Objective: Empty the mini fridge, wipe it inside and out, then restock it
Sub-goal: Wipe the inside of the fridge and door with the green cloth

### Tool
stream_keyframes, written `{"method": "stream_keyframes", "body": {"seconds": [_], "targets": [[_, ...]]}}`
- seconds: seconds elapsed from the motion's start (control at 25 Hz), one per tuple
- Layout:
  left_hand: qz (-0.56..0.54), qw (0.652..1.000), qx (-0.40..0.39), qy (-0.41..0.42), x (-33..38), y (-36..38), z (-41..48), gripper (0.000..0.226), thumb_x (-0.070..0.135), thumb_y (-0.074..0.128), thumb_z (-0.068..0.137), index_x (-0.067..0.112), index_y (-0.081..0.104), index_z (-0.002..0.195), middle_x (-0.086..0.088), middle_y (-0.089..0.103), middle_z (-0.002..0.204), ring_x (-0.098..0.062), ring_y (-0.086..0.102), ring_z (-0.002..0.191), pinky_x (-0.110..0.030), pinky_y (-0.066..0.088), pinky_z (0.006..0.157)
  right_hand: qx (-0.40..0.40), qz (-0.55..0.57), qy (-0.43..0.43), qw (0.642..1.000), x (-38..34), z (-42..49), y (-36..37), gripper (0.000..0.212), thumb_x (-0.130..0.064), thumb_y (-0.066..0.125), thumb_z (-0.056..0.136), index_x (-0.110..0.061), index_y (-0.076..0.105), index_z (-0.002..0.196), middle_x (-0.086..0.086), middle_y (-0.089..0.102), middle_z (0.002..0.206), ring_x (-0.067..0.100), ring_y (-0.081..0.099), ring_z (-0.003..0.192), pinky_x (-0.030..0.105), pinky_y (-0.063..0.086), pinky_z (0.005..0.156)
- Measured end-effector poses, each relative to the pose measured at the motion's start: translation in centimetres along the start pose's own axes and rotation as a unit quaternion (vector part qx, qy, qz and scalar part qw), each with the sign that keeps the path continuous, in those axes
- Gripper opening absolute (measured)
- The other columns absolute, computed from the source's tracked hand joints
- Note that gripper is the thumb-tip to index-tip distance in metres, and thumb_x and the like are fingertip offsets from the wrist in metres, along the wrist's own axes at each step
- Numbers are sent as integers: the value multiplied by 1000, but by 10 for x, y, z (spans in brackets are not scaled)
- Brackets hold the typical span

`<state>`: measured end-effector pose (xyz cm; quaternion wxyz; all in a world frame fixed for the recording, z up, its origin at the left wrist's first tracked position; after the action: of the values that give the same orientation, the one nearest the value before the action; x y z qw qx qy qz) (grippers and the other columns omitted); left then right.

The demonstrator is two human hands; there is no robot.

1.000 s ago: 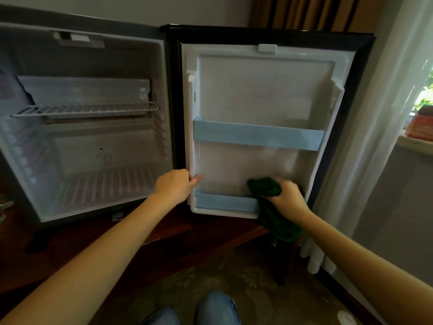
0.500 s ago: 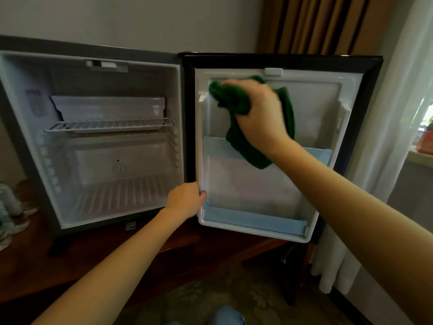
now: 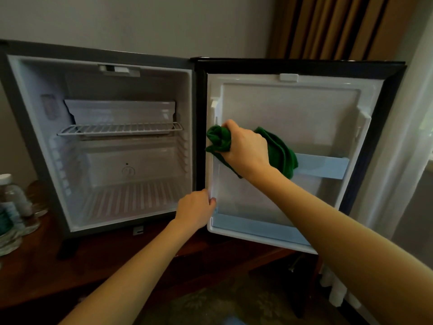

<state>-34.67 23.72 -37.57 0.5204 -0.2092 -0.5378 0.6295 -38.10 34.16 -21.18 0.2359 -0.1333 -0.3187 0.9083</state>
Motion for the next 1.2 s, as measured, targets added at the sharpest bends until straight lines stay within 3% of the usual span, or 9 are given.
{"method": "stream_keyframes", "body": {"seconds": [0.08,0.16,0.36,0.8,0.92,1.0,1.04,1.12,1.2], "targets": [[5,1000,4,0,3,-1,0,28,32,39,99,11,50,85,-6,59,82,-20,48,67,-29,35,59,139,173,45,974,11,-9,-19,45,-26,70,84,-19,55,125,5,67,107,27,61,95,40,53,77],[9,1000,6,2,6,-1,2,29,32,39,99,10,52,85,-8,62,84,-21,49,67,-29,36,59,200,146,26,969,5,-9,-23,58,-12,68,83,-23,49,137,4,60,125,33,53,110,42,52,80],[25,999,20,13,10,0,1,30,33,39,99,10,54,87,-8,63,85,-24,58,72,-30,39,60,80,-141,-102,981,-12,-13,14,76,-10,74,74,-28,44,142,14,47,143,45,56,99,36,49,51],[20,1000,-9,-9,15,-3,-2,32,34,37,99,9,55,89,-10,64,92,-23,54,73,-29,38,61,-7,-319,-302,898,9,-71,8,53,-23,80,66,-28,68,117,4,57,134,41,59,111,43,56,73],[24,999,-28,-11,18,2,-1,36,35,37,100,6,58,97,-7,60,87,-22,52,73,-29,38,62,-33,-207,-183,960,72,-81,-38,65,0,73,68,-27,62,126,-3,47,143,43,49,122,49,55,80],[44,996,-72,-17,17,2,1,43,44,36,99,8,60,101,-5,58,88,-23,54,77,-29,38,64,18,25,88,996,148,-90,-93,66,11,57,76,-24,56,133,-9,49,138,29,50,122,40,48,97],[84,992,-93,-21,17,-1,1,47,51,36,98,10,60,99,-4,57,87,-22,54,77,-29,38,64,98,211,252,939,188,-104,-119,56,11,51,80,-17,59,128,-4,60,122,19,60,106,31,52,89],[180,981,-75,-18,28,-24,0,51,61,38,93,13,58,92,-1,54,83,-20,53,75,-28,37,62,247,473,440,722,230,-141,-148,27,5,49,87,-10,62,105,4,63,85,12,66,72,25,55,60],[172,983,48,40,62,-62,1,43,55,46,92,14,55,88,-2,53,79,-23,57,76,-29,39,60,292,523,478,643,246,-147,-166,18,-1,48,90,-15,57,85,4,59,79,15,62,72,32,54,61]]}}
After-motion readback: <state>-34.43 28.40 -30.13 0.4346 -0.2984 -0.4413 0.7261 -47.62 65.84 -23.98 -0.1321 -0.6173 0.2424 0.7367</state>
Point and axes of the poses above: each hand's wrist, its own z-axis towards the middle knuckle, its own y-axis out of the palm, x = y × z, the point moved 9 cm from there along z, towards the middle knuckle
